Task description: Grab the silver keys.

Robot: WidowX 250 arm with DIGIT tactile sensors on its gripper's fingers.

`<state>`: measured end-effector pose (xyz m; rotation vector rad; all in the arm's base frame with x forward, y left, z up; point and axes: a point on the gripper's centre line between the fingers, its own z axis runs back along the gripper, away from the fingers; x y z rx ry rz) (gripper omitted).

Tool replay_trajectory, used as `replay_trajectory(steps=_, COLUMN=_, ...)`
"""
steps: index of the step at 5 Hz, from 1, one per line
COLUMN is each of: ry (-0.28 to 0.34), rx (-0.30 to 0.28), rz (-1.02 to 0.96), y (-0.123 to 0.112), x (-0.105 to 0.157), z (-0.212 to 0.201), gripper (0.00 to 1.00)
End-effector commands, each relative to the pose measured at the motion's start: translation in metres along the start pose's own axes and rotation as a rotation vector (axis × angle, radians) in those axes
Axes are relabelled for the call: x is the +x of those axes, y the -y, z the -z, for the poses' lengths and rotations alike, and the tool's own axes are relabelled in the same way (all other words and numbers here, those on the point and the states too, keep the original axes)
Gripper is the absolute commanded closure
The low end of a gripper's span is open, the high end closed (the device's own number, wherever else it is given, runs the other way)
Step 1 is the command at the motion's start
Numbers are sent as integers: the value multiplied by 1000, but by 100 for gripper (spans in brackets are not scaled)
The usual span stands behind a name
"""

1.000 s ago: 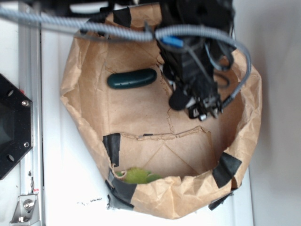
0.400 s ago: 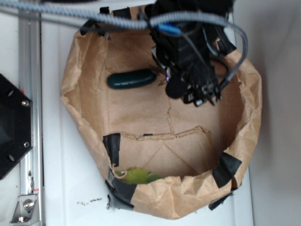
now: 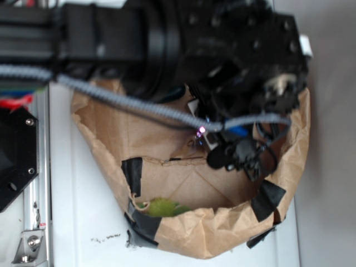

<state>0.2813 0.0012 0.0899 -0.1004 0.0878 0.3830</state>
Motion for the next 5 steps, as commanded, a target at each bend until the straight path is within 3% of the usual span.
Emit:
replay_trajectory(steps=1, ry=84, rx=-56, rz=-4, y=6, x=8, z=-26, gripper=100)
replay_trajectory(steps=3, ry=119, rx=-97, rz=16, y=4, x=7, z=-32, gripper=100)
replay_trajectory(steps=5, ry=99, rx=-114, rz=29, y=4, x=8, z=-34, gripper=100)
